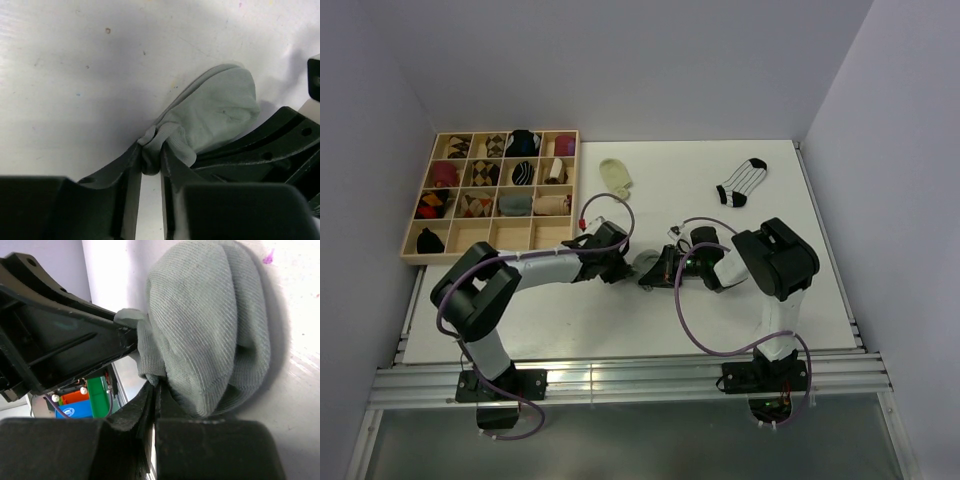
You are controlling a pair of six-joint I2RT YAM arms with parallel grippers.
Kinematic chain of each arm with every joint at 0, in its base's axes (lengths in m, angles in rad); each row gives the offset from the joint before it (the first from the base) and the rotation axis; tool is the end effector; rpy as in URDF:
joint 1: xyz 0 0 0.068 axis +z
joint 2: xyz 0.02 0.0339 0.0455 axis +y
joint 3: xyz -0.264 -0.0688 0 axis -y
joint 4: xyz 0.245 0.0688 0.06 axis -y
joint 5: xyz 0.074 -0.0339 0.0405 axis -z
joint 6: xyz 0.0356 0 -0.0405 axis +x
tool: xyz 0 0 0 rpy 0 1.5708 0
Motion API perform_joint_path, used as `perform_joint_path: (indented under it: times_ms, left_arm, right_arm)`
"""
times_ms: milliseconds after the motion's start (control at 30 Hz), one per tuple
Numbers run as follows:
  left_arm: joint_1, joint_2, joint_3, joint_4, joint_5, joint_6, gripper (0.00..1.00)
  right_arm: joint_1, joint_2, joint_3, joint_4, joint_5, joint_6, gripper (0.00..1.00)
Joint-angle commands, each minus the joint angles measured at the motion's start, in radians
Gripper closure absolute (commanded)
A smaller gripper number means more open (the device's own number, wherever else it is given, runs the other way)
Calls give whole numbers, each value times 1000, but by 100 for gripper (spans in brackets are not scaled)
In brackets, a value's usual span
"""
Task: Roll the socks
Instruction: Roll the sock at the center of the board.
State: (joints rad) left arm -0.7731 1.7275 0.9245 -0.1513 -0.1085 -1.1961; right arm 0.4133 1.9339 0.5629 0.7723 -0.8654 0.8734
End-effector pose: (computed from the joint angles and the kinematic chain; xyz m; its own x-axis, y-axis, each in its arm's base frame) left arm 0.2445 -0.2331 0.1504 -0.8181 -0.4943 -0.2938 -0.3058 0.8067 -0.5057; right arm 0.2651 0.1459 0.0774 -0.9726 0.1161 -0.2016 -0.1415 0.3926 0.9088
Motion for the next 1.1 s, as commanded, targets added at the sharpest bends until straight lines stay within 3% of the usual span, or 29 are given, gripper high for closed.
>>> perform_joint_path:
  times_ms: [0,100,167,367,500,633,867,1067]
  left_arm:
    - [-3,21,39,-36,-7,15,82]
    - [-3,24,50,-60,-10,38,100]
    - [-3,26,77,-111,-22,73,100]
    - [-3,46,171,-244,-45,183,100]
    - [-3,64,241,-301,-40,236,100]
    - [0,84,281,-332,-19,274,100]
    - [6,93,287,-326,13,283,100]
    - [9,92,278,-317,30,283,100]
  right_arm:
    - [-11,-29,-8,-79,52,-53,98]
    - [-7,-96,-1,-160,78,-106,86]
    - [-1,-168,5,-267,133,-181,73]
    - [94,-418,57,-557,394,-411,57]
    - [223,-526,75,-620,702,-527,55]
    - [367,-575,63,-584,894,-606,53]
    - [505,-527,68,-521,1046,-683,53]
    - [545,-451,98,-504,1091,-706,53]
